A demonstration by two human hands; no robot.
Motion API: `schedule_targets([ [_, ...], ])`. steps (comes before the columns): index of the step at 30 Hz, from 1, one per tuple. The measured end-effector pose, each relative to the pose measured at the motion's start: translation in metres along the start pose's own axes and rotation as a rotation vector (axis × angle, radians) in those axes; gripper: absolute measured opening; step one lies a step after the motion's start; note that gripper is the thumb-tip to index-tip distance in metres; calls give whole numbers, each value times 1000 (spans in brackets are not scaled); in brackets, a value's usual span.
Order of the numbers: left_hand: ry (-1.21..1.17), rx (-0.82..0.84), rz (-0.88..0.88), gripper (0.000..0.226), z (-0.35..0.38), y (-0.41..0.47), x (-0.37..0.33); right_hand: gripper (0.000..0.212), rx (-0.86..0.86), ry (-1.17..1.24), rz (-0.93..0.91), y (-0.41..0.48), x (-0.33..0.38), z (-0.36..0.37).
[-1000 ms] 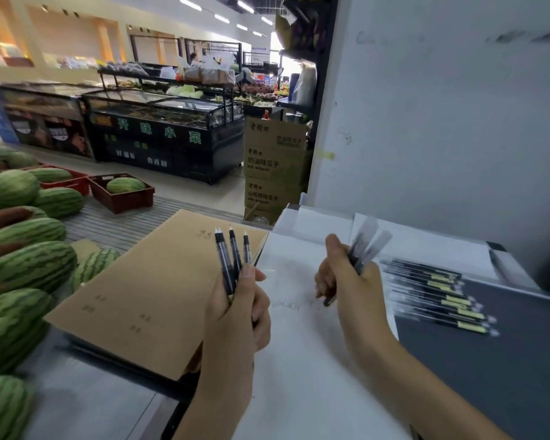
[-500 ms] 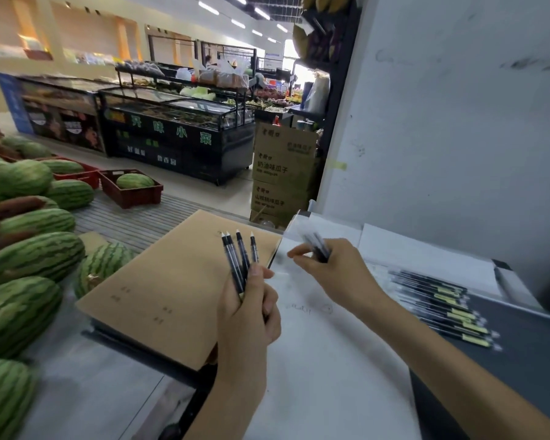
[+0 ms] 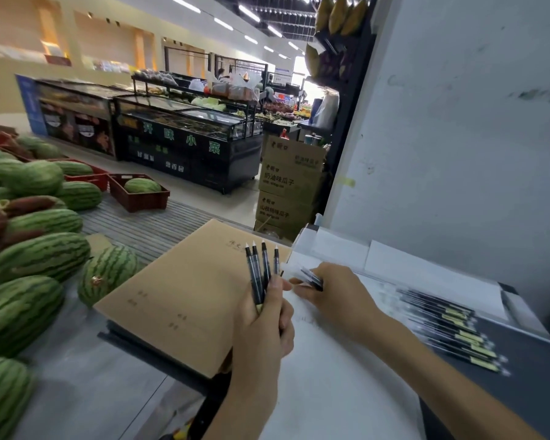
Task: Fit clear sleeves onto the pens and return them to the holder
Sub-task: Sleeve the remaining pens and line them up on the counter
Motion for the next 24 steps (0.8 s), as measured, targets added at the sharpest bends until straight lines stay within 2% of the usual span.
schedule_targets([
  [2, 44, -6, 10, 35, 0, -1, -2, 29, 6, -1, -22, -1, 1, -3],
  [4, 105, 20, 31, 27, 2, -2, -3, 22, -47, -37, -18, -2, -2, -11],
  [6, 157, 51, 42, 26, 2, -3, -3, 21, -141, -46, 54, -4, -12, -25],
  [8, 188, 63, 46, 25, 4, -3, -3, 20, -179, 61, 171, -8, -28, -39],
  [10, 200, 54, 42, 24, 4, -2, -3, 14, -110, 374, 273, -18, -43, -48],
  [13, 205, 43, 46, 24, 3, -1, -1, 3, 160, 869, 367, -40, -51, -40],
  [15, 208, 68, 54, 24, 4, -2, -2, 9, 253, 1059, 385, -53, -52, -33],
  [18, 209, 83, 37, 27, 3, -2, -2, 30, 317, 1143, 401, -63, -52, -26],
  [24, 244, 154, 35, 31, 3, -1, 0, 32, 346, 1274, 329, -66, -50, -29],
])
Point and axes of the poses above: each hand's wrist, its own y-axis towards the middle knuckle, its own z-axis out of the palm, x = y × z, the point moved 6 cm from there along y, towards the middle knuckle, and after that the axes turned 13 degrees about z, right-handed, at the moved point
